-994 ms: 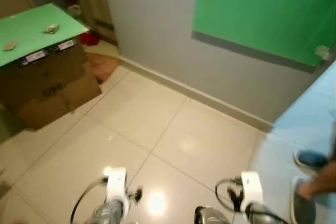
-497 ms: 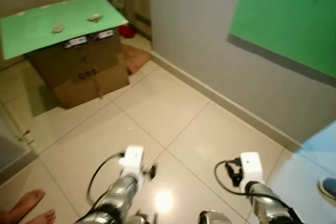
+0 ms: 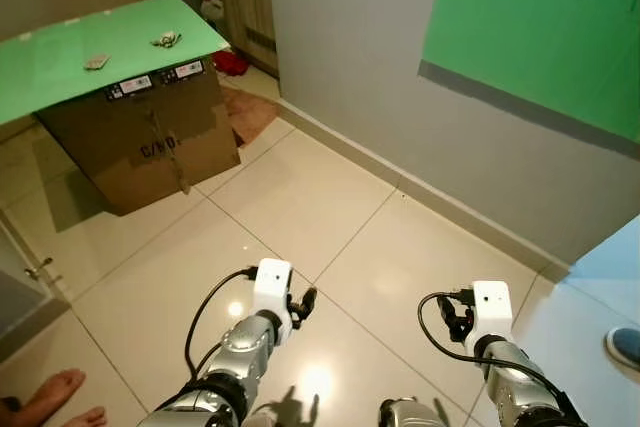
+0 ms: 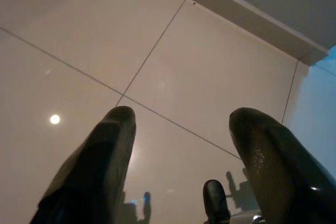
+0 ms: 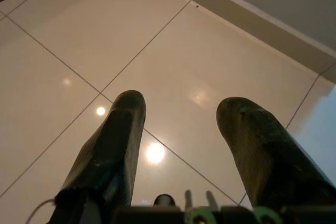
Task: Hang keys on a hook
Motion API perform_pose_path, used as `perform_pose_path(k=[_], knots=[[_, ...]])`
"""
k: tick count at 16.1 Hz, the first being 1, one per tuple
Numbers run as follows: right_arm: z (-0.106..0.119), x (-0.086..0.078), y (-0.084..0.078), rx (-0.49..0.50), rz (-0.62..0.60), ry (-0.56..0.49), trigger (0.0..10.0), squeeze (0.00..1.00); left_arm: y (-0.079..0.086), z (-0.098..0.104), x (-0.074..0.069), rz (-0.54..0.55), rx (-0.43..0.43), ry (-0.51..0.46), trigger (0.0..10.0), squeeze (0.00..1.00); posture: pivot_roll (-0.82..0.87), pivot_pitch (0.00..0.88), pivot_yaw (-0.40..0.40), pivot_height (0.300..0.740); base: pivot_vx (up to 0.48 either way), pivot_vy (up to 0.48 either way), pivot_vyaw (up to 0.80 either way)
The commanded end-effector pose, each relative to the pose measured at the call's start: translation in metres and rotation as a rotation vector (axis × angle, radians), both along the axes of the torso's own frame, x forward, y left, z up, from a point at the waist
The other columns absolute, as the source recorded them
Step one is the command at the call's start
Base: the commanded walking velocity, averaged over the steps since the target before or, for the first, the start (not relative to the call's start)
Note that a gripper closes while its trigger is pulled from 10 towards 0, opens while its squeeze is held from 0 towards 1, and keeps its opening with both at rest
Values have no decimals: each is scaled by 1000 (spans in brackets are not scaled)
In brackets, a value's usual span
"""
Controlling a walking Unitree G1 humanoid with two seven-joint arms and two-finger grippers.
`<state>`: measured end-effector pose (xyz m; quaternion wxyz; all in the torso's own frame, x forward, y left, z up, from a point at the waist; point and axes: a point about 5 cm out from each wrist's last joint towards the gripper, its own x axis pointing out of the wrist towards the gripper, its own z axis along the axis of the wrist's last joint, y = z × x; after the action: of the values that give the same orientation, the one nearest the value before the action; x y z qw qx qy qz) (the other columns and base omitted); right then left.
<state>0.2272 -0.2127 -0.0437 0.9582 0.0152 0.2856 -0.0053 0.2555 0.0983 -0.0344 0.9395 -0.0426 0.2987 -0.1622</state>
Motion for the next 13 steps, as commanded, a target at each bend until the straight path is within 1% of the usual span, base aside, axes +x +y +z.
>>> perform_pose_path(k=[1, 2, 5, 6, 8, 10, 11, 13], knots=[[2, 0, -9, -7, -18, -14, 10000, 0, -4, 3, 3, -19, -10, -15, 0, 0, -157, 47, 57, 740, 0, 0, 0], [5, 1, -10, -25, 0, -26, 10000, 0, -8, 6, 6, -27, -19, -26, 0, 0, -159, 50, 57, 740, 0, 0, 0], [8, 7, -6, -38, 33, -50, 10000, 0, -10, 10, 10, -29, -26, -44, 0, 0, -155, 52, 54, 740, 0, 0, 0], [15, 14, -2, -20, 63, -90, 10000, 0, -11, 15, 16, -26, -30, -66, 0, 0, -169, 47, 54, 740, 0, 0, 0], [24, 23, 1, -3, 93, -152, 10000, 0, -14, 20, 20, -40, -26, -86, 0, 0, -173, 29, 64, 740, 0, 0, 0], [27, 27, 0, 12, 72, -166, 10000, 0, -14, 21, 22, -40, -27, -91, 0, 0, -173, 29, 64, 740, 0, 0, 0], [28, 29, -1, 14, 67, -164, 10000, 0, -14, 25, 26, -32, -39, -107, 0, 0, -161, 38, 50, 740, 0, 0, 0], [29, 30, 0, 11, 81, -167, 10000, 0, -15, 30, 31, -20, -53, -128, 0, 0, -161, 38, 50, 740, 0, 0, 0]])
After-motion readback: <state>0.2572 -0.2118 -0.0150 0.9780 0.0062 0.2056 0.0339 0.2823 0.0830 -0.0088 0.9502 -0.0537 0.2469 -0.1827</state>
